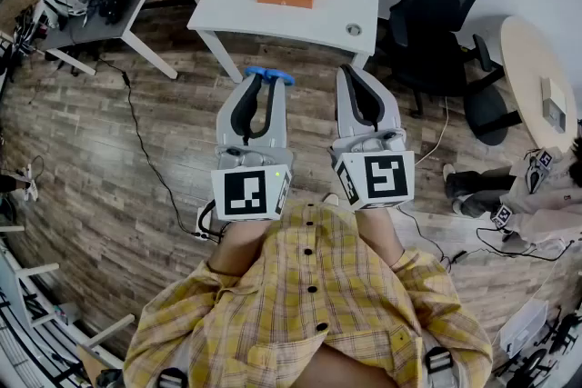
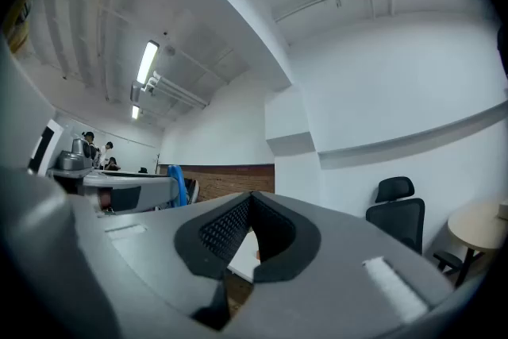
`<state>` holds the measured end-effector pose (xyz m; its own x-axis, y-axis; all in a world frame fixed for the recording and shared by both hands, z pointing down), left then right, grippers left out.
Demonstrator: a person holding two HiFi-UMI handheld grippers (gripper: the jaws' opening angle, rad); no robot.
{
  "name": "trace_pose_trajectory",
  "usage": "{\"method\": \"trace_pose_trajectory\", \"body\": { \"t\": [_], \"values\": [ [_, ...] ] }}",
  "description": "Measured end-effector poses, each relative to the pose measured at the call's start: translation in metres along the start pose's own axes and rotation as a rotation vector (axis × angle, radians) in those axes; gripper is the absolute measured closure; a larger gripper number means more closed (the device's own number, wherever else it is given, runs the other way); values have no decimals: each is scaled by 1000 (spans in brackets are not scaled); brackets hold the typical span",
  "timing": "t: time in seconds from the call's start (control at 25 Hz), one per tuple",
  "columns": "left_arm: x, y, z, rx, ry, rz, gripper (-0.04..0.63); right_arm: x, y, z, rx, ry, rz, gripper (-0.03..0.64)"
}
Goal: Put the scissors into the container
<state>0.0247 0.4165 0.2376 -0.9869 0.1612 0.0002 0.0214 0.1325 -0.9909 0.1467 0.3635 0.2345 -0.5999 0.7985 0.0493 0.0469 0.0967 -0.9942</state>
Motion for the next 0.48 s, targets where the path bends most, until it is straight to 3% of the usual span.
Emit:
{"method": "trace_pose_trajectory", "body": {
  "t": [0.48],
  "values": [
    [-15, -5, 11, 6, 15, 29, 511, -16, 0, -3, -16, 17, 8, 612]
  ]
}}
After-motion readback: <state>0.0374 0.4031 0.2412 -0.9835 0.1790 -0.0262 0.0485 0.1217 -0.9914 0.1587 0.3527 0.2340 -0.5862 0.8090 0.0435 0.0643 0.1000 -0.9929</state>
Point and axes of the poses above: the fingertips, and each gripper's own axes: z forward along the fingers, x to its left, y out of its top, the point moved 4 cm from there along -z, backward along the fingers, and after that the axes turned 12 degrees about y, right-handed, at the moved point
